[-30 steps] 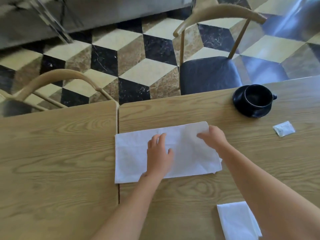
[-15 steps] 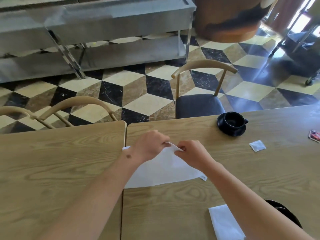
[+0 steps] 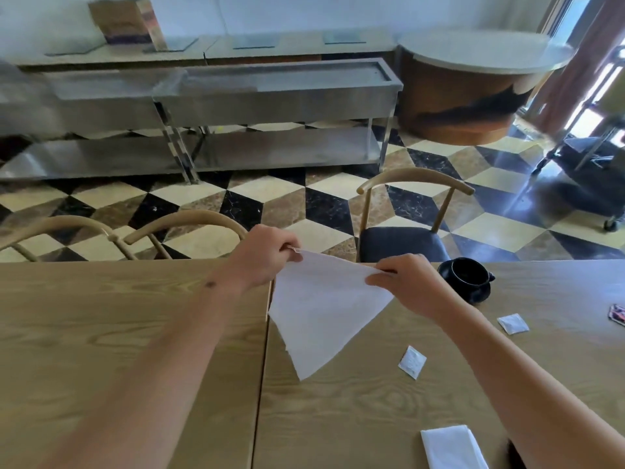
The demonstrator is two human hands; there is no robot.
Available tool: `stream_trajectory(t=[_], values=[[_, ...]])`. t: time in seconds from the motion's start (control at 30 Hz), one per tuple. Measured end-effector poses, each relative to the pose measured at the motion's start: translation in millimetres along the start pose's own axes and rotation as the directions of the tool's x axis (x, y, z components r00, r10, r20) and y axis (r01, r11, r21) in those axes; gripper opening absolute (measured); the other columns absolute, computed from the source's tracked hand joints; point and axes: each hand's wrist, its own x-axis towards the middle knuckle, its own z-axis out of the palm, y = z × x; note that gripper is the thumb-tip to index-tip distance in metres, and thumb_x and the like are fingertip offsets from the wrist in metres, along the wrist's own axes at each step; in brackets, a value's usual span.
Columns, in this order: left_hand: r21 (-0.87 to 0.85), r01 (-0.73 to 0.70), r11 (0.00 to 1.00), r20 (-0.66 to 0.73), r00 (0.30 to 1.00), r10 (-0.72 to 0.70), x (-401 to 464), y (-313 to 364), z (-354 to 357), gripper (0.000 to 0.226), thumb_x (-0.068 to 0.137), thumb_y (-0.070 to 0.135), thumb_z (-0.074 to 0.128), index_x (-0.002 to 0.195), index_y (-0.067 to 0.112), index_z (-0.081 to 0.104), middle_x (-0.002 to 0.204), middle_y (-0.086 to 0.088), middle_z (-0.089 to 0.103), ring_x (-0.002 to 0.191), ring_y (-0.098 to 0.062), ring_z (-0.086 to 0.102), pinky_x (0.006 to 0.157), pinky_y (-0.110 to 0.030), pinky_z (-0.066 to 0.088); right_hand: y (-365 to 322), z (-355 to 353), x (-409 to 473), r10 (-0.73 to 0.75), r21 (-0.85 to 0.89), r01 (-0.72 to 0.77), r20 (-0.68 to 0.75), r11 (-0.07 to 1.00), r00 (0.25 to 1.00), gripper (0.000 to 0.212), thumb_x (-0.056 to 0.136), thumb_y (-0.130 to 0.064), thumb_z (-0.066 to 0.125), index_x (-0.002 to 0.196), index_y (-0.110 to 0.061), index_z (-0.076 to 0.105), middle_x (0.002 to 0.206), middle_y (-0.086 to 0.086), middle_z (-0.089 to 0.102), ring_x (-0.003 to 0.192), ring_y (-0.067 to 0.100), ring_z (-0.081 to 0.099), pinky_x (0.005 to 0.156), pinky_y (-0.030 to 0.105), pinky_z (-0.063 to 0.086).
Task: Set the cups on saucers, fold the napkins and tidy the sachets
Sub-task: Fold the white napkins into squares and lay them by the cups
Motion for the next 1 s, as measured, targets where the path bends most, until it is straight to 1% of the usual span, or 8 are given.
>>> stream_trajectory(t=[0.17,0.23,0.3,0.5,0.6,0.77,0.9,1.0], values=[[-0.113,0.049,0.992,0.019,0.999,-0.047,-4,5,-24,0.008,0.087,0.024,0.079,0.079,0.025,0.075,0.057,0.014,0.064,0.049,0.002,0.053,0.05,-0.009,0.038,-19,-54,2,-0.038,0.115,0.034,0.026,0.993,0.999,0.02,0.083,-0.04,0.078,0.063,-0.041,0.073,0.062,-0.014,0.066,0.056,0.001,0.058,0.049,0.012,0.04],[-0.158,0.064,0.985,0.093,0.994,-0.05,-3,3,-26,0.009,0.089,0.031,0.076,0.08,0.029,0.076,0.056,0.019,0.063,0.05,0.001,0.053,0.05,-0.01,0.039,-18,-66,10,-0.041,0.115,0.033,0.064,0.993,0.997,0.015,0.087,-0.037,0.075,0.073,-0.034,0.077,0.069,-0.005,0.069,0.061,0.008,0.062,0.059,0.027,0.049],[-0.19,0.083,0.978,0.141,0.988,-0.056,-1,-1,-26,0.011,0.091,0.035,0.073,0.083,0.03,0.077,0.064,0.018,0.068,0.057,-0.002,0.06,0.053,-0.011,0.042,-15,-72,20,-0.05,0.09,0.042,0.095,0.995,0.994,0.017,0.092,-0.032,0.07,0.08,-0.022,0.077,0.081,0.009,0.071,0.08,0.028,0.067,0.075,0.045,0.054],[-0.135,0.135,0.982,0.086,0.989,-0.124,24,-12,-8,0.01,0.087,0.024,0.078,0.079,0.03,0.075,0.06,0.023,0.066,0.062,0.012,0.06,0.057,-0.003,0.04,1,-58,57,-0.069,-0.098,0.071,0.021,0.993,0.997,0.011,0.093,-0.03,0.07,0.095,-0.025,0.079,0.081,-0.004,0.072,0.081,0.019,0.065,0.071,0.033,0.049],[-0.112,0.13,0.985,0.002,0.991,-0.131,39,-14,-5,0.002,0.088,0.024,0.078,0.088,0.023,0.078,0.066,0.022,0.064,0.061,0.013,0.06,0.054,-0.005,0.039,10,-55,72,-0.052,-0.061,0.047,-0.086,0.997,0.995,0.014,0.092,-0.032,0.071,0.099,-0.025,0.08,0.085,-0.002,0.075,0.081,0.018,0.067,0.071,0.031,0.05],[-0.089,0.075,0.993,-0.135,0.987,-0.086,52,-13,-15,0.007,0.092,0.023,0.072,0.095,0.022,0.078,0.073,0.023,0.064,0.064,0.013,0.059,0.061,-0.012,0.038,12,-60,83,-0.105,-0.05,0.096,-0.249,0.994,0.963,0.021,0.093,-0.032,0.07,0.11,-0.024,0.079,0.092,-0.004,0.075,0.077,0.013,0.059,0.067,0.012,0.035],[-0.101,0.011,0.995,-0.152,0.988,-0.027,41,-8,-19,0.008,0.093,0.02,0.072,0.097,0.018,0.079,0.071,0.021,0.064,0.06,0.014,0.058,0.055,-0.004,0.039,7,-63,66,-0.116,-0.04,0.11,-0.242,0.993,0.963,0.016,0.094,-0.03,0.069,0.105,-0.027,0.079,0.082,-0.012,0.069,0.079,0.012,0.062,0.068,0.024,0.043],[-0.123,-0.008,0.992,-0.096,0.995,-0.004,12,-8,-11,0.008,0.092,0.02,0.073,0.096,0.015,0.078,0.068,0.013,0.067,0.049,0.005,0.055,0.05,-0.008,0.041,7,-50,35,-0.124,-0.042,0.118,-0.195,0.992,0.973,0.012,0.093,-0.027,0.07,0.1,-0.03,0.08,0.082,-0.016,0.069,0.08,0.009,0.064,0.07,0.028,0.048]])
